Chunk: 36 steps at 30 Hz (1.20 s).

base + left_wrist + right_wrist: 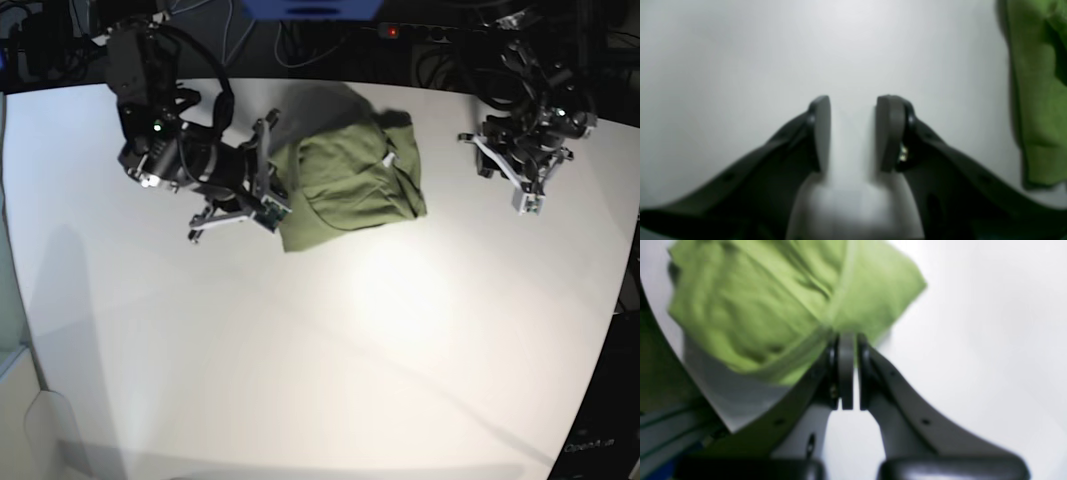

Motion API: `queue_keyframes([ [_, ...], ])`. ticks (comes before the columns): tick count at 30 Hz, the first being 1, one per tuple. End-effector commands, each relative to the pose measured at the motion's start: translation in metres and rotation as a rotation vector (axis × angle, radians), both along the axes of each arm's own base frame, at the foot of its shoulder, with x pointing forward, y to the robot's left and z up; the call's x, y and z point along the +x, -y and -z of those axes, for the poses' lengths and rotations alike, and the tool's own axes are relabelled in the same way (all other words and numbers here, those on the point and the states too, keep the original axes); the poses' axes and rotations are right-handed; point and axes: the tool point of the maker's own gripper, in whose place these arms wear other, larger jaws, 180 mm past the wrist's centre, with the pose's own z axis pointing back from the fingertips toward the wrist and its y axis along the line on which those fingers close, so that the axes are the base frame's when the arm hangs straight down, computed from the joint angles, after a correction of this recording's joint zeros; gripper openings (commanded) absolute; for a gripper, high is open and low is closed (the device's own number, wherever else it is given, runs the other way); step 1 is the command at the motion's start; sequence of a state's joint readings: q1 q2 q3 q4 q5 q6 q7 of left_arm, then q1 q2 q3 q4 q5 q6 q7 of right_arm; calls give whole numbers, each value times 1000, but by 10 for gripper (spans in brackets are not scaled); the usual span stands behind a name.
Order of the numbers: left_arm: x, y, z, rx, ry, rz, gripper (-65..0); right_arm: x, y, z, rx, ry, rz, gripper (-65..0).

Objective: Fold the T-shirt properly
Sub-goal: 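Push the bundle's side with the right gripper to square it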

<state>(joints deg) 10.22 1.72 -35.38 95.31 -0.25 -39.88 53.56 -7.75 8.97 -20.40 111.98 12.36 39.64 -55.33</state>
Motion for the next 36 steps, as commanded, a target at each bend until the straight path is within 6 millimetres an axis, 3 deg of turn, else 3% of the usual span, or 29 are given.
queue_keyframes([
  [1, 7, -3, -9, 10, 35, 4, -424, 4, -11, -12, 36, 35, -24, -647],
  [9, 7, -3, -9, 9, 34, 4, -424, 2, -33, -16, 80, 35, -50, -644],
  [12, 7, -3, -9, 9, 34, 4, -424, 1, -32, -5, 76, 1, -46, -644],
  [22, 7, -4, -11, 17, 35, 5, -424, -10, -58, 40, 180, -125, -61, -644],
  [27, 8, -3, -11, 14, 36, 5, -424, 1, -54, 53, 162, -148, -51, -646],
  [31, 8, 5, -11, -5, 40, 1, -424, 13, -50, 51, 155, -136, -43, -646],
  [36, 22, 22, -41, -5, 138, -1, -424, 17, -50, 48, 151, -127, -43, -644],
])
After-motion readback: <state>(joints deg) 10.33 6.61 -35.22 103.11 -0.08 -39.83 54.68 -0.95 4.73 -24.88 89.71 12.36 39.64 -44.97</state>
